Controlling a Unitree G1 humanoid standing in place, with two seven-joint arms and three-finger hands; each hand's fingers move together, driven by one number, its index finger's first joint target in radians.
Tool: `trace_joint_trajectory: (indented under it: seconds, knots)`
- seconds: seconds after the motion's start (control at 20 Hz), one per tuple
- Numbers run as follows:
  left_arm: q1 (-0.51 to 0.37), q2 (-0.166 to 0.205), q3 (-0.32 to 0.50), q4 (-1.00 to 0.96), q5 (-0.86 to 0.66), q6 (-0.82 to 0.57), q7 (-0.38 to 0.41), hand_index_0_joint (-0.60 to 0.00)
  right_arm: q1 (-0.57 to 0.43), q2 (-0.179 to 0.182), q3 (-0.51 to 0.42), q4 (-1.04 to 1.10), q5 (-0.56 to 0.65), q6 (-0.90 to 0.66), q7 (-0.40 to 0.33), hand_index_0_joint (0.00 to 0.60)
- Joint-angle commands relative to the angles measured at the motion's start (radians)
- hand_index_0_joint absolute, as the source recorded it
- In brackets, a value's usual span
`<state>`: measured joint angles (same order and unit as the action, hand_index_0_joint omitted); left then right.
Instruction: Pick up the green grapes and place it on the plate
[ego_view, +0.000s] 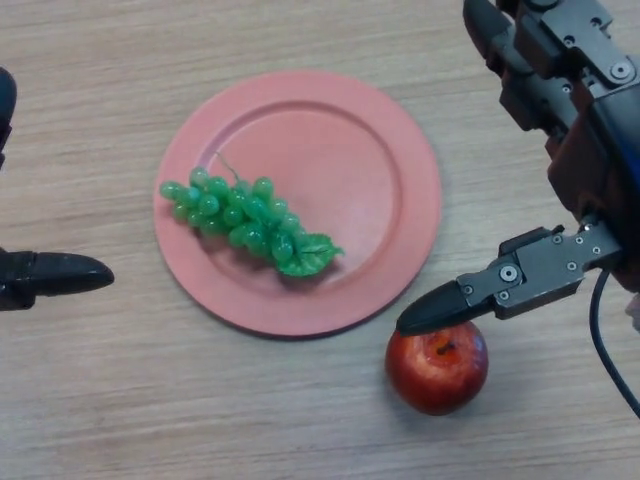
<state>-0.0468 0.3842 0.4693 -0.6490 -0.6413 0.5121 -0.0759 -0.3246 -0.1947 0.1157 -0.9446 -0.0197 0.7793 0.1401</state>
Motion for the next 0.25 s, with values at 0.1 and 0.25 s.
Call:
trace_joint_trajectory:
  seconds: [0.1,0.25]
  knots:
    - [-0.017,0.043,0.056,-0.03,0.052,-0.136,-0.052,0.0,-0.035,0.004,-0.011,-0.019,-0.025,-0.114,-0.003,0.0]
    - [-0.014,0.035,0.042,-0.026,0.116,-0.176,-0.076,0.0,-0.022,0.005,-0.012,-0.002,0.003,-0.144,-0.016,0.0]
